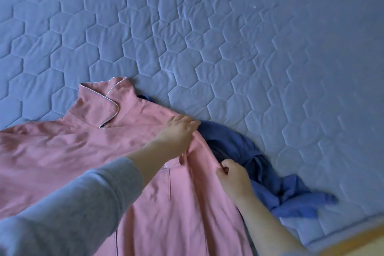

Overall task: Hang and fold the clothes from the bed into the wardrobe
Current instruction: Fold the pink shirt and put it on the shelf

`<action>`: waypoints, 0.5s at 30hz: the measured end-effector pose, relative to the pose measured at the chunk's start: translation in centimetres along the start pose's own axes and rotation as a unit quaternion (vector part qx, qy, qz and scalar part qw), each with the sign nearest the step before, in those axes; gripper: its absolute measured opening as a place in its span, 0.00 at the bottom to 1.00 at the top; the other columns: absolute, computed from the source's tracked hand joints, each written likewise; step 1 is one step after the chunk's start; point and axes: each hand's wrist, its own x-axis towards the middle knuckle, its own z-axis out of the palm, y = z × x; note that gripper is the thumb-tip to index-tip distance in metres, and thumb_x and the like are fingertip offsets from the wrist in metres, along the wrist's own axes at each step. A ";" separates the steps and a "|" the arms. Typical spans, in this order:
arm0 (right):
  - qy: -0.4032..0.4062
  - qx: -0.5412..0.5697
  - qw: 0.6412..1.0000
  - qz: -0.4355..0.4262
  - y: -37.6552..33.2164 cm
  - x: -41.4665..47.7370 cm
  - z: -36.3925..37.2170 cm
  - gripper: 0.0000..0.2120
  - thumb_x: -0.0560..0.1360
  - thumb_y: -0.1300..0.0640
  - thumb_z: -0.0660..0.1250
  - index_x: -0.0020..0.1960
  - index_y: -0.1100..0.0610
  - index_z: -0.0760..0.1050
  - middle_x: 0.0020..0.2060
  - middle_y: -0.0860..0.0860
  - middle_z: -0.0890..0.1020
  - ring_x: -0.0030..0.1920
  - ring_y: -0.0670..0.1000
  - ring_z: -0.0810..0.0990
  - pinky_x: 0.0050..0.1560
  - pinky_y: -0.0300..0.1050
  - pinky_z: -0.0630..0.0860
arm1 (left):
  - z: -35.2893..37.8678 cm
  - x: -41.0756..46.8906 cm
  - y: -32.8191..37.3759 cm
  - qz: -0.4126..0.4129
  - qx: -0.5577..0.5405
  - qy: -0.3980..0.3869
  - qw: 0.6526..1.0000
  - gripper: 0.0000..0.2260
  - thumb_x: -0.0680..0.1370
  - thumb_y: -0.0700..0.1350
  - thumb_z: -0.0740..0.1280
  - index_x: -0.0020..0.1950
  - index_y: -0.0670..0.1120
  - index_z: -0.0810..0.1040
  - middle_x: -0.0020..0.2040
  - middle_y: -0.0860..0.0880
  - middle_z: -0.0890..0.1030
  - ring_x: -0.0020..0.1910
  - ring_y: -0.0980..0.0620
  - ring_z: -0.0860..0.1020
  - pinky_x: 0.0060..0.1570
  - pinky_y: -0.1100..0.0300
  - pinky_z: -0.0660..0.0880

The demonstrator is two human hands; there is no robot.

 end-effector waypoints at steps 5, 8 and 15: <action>-0.026 0.075 0.997 0.003 1.5 -0.2 -0.5 0.06 0.79 0.57 0.60 0.43 0.54 0.70 0.32 0.46 0.75 0.33 0.45 0.72 0.33 0.41 0.66 | 0.7 2.0 0.5 0.007 0.095 -0.032 0.995 0.20 0.80 0.47 0.59 0.73 0.51 0.66 0.69 0.52 0.71 0.70 0.48 0.64 0.70 0.54 0.55; 0.006 0.106 0.994 -0.010 1.9 0.4 -1.4 0.02 0.78 0.57 0.62 0.46 0.52 0.72 0.34 0.45 0.77 0.37 0.45 0.74 0.37 0.41 0.67 | 0.5 2.8 0.5 -0.010 0.142 -0.045 0.989 0.13 0.79 0.47 0.59 0.63 0.52 0.74 0.61 0.53 0.76 0.65 0.48 0.68 0.66 0.53 0.58; 0.103 0.077 0.987 -0.092 1.9 5.8 -7.2 0.05 0.72 0.57 0.74 0.44 0.56 0.79 0.33 0.46 0.79 0.35 0.47 0.75 0.36 0.40 0.65 | -1.1 5.7 0.7 -0.046 0.083 0.017 0.995 0.08 0.79 0.50 0.63 0.54 0.48 0.78 0.54 0.49 0.79 0.58 0.44 0.74 0.63 0.51 0.63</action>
